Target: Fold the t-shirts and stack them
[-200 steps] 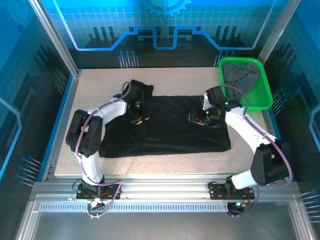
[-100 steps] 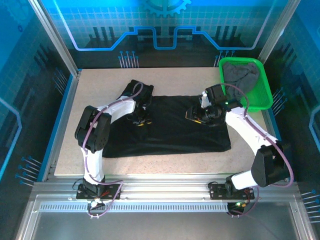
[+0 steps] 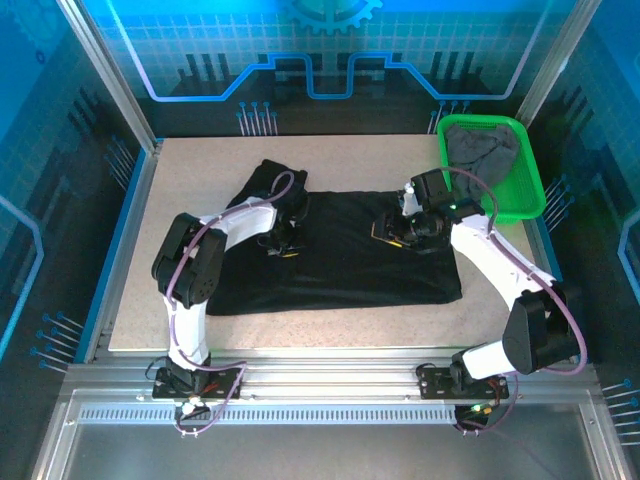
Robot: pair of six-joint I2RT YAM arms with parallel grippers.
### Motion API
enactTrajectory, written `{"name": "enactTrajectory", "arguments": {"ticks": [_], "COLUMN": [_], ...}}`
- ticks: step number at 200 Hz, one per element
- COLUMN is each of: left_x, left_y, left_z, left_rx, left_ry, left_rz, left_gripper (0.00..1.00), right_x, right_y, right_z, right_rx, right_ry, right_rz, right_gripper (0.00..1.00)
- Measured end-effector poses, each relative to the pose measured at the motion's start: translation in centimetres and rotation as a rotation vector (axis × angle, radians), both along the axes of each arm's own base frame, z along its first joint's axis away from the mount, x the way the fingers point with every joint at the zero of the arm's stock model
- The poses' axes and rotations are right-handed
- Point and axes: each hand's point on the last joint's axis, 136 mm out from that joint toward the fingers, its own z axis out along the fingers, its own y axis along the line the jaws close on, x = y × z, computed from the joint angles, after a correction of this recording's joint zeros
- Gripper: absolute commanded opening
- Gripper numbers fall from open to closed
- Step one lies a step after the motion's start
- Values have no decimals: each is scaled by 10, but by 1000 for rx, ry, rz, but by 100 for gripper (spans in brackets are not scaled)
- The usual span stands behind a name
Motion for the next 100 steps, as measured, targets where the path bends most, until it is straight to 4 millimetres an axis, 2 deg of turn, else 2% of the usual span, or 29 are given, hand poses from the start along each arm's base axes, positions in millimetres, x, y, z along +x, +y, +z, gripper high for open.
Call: {"name": "enactTrajectory", "arguments": {"ticks": [42, 73, 90, 100], "left_x": [-6, -10, -9, -9], "left_y": [-16, -18, -17, -17], "left_z": [6, 5, 5, 5], "left_rx": [22, 38, 45, 49], "left_ry": [-15, -15, -20, -23], "left_rz": [-56, -70, -70, -72], "left_gripper": [0, 1, 9, 19], "right_x": [-5, -6, -8, -8], "right_y": [-2, -1, -1, -1], "right_z": [-3, -5, -6, -8], "right_rx": [-2, 1, 2, 1], "right_ry": [9, 14, 20, 23], "right_rz": [-2, -1, 1, 0], "right_gripper": [42, 42, 42, 42]}}
